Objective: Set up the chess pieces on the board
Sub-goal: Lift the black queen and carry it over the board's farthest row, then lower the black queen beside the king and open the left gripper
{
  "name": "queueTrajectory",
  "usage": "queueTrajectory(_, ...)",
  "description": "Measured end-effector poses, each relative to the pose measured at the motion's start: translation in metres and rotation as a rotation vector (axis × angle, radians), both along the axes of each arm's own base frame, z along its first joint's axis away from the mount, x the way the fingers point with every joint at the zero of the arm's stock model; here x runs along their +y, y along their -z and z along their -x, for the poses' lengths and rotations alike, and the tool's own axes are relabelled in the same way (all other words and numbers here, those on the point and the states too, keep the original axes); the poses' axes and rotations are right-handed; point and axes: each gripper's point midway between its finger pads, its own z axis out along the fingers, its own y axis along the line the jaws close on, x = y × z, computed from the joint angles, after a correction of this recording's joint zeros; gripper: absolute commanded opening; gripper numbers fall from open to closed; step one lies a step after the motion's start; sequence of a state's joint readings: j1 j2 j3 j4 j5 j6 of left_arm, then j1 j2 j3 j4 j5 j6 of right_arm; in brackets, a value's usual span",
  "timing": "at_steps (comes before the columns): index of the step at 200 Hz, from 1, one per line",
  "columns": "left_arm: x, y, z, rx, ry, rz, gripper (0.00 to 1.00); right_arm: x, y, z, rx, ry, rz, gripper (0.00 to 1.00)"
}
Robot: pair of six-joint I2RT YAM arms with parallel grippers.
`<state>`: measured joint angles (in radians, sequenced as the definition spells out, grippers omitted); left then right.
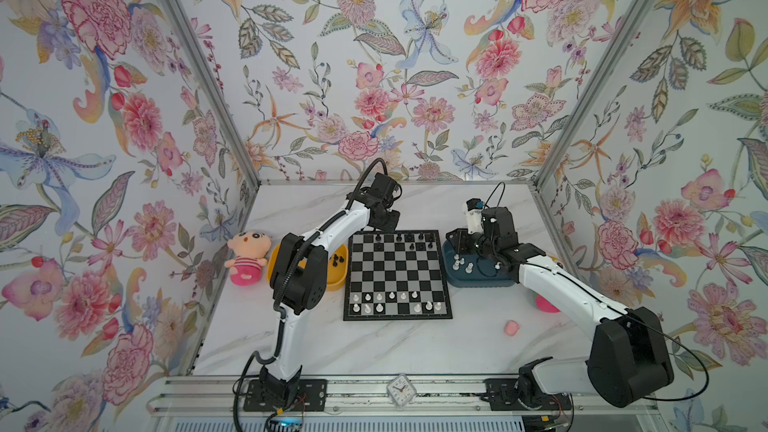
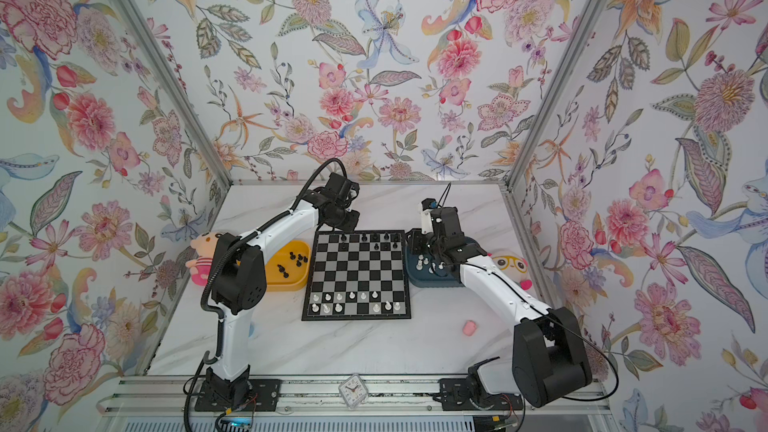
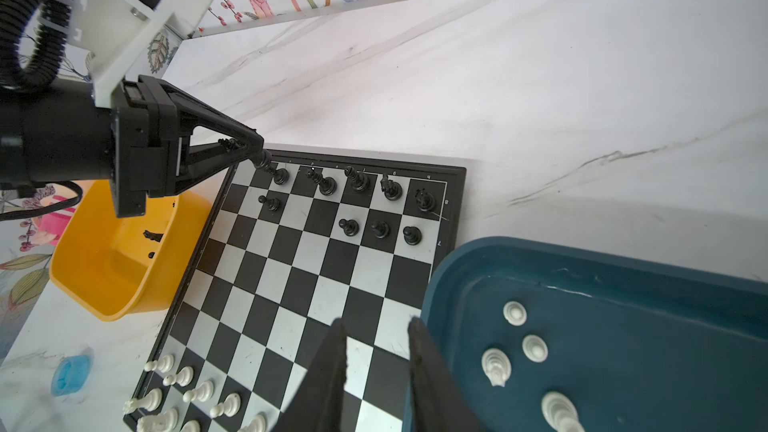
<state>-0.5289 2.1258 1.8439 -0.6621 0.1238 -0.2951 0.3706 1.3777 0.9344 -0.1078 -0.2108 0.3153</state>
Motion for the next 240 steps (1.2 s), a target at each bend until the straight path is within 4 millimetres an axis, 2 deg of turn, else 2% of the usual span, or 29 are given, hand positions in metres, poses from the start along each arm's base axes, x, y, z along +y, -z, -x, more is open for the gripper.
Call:
queueTrajectory(48,-0.004,0.007,0.002,0.013,0.010,-0.003,0.11,0.000,0.001,0.000,0.004,0.000,-0.004,0.27)
queueTrajectory(108,-0.005,0.038,0.004,0.065,0.012,-0.030,0.11,0.000,0.006,0.003,0.019,-0.002,-0.006,0.27)
queueTrajectory(182,-0.005,0.040,0.003,0.066,0.012,-0.031,0.12,0.000,0.006,0.003,0.019,-0.002,-0.006,0.27)
queueTrajectory(229,-0.005,0.059,0.002,0.093,0.012,-0.046,0.12,-0.002,0.006,0.002,0.018,0.002,-0.007,0.27)
queueTrajectory(240,-0.007,0.058,0.000,0.086,0.012,-0.043,0.12,-0.001,0.006,0.003,0.019,0.000,-0.008,0.27)
